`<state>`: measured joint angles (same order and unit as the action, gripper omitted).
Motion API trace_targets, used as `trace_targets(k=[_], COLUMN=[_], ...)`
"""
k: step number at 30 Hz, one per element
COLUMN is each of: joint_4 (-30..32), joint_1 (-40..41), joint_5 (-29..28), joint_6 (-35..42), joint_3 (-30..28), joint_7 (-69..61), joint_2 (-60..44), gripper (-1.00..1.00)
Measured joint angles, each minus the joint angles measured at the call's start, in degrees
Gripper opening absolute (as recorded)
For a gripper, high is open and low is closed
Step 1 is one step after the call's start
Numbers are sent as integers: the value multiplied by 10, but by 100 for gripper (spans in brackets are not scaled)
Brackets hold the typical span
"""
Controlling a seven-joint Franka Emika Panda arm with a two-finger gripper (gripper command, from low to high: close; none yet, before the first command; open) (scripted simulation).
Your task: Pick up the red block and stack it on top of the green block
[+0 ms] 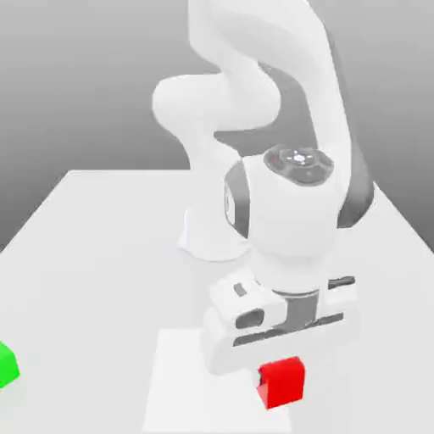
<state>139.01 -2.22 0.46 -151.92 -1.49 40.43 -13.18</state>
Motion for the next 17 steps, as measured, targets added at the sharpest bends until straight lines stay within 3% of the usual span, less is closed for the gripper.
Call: trace_targets(k=[10,13,14,17], joint_4=[-24,-57,-64,-64], joint_1=[139,201,216,216], joint_5=[65,128,144,144], joint_6=[35,8,-3,-3], joint_3=[-152,-174,-172,-172], joint_7=[106,113,110,110], joint_2=[5,-63,-83,-83], gripper=[-100,-100,100,100])
